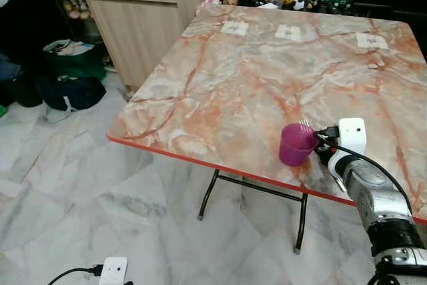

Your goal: Setting the table

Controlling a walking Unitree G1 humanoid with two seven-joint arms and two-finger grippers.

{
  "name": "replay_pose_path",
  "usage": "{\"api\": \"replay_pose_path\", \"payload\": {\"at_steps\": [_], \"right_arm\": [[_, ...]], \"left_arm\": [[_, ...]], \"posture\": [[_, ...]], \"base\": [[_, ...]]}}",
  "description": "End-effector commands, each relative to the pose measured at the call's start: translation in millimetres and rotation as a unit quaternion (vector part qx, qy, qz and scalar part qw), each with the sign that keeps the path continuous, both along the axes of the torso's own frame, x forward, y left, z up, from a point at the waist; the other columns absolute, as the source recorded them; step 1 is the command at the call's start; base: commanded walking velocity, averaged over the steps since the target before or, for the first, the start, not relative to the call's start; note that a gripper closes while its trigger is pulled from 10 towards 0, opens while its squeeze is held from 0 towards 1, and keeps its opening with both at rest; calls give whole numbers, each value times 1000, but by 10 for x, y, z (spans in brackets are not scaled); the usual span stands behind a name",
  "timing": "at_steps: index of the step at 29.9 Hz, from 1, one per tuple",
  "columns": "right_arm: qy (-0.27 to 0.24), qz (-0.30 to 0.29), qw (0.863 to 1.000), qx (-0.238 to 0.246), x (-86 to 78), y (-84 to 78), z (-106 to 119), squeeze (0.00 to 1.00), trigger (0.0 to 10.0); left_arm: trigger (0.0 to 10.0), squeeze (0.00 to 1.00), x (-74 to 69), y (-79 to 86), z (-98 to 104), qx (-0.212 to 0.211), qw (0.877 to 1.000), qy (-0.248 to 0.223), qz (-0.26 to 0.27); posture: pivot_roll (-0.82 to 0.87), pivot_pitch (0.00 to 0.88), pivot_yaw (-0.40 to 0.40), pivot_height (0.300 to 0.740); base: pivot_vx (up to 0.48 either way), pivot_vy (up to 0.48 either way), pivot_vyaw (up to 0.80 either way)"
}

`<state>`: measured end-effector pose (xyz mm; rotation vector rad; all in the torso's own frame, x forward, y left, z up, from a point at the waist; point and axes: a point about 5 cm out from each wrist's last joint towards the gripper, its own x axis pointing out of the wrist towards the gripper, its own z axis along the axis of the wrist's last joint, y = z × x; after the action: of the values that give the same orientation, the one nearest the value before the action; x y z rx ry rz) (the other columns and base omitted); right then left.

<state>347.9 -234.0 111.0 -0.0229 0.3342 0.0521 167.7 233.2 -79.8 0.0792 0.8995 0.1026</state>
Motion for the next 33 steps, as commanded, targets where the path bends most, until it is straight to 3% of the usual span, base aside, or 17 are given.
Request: {"api": "replay_pose_path", "payload": {"at_steps": [1,30,31,32,33], "right_arm": [[-1,9,1000,8,25,43,-2,0,10000],[46,-12,999,-19,-48,-8,-244,0,10000],[48,-9,999,-19,-51,-4,-252,0,2431],[50,-6,999,-21,-55,0,-261,0,0],[50,-6,999,-21,-56,1,-263,0,0]], "left_arm": [[10000,0,-93,39,-34,1,1000,16,8],[10000,0,-95,3,-44,-4,1000,19,-1],[10000,0,-94,0,-45,-4,1000,19,-2],[10000,0,-93,-5,-46,-5,1000,19,-2],[10000,0,-93,-6,-46,-6,1000,19,-2]], "posture": [[-59,117,41,740],[-59,116,42,740],[-59,118,42,740],[-58,117,41,740],[-58,117,40,740]], "base": [[0,0,0],[0,0,0],[0,0,0],[0,0,0],[0,0,0]]}}
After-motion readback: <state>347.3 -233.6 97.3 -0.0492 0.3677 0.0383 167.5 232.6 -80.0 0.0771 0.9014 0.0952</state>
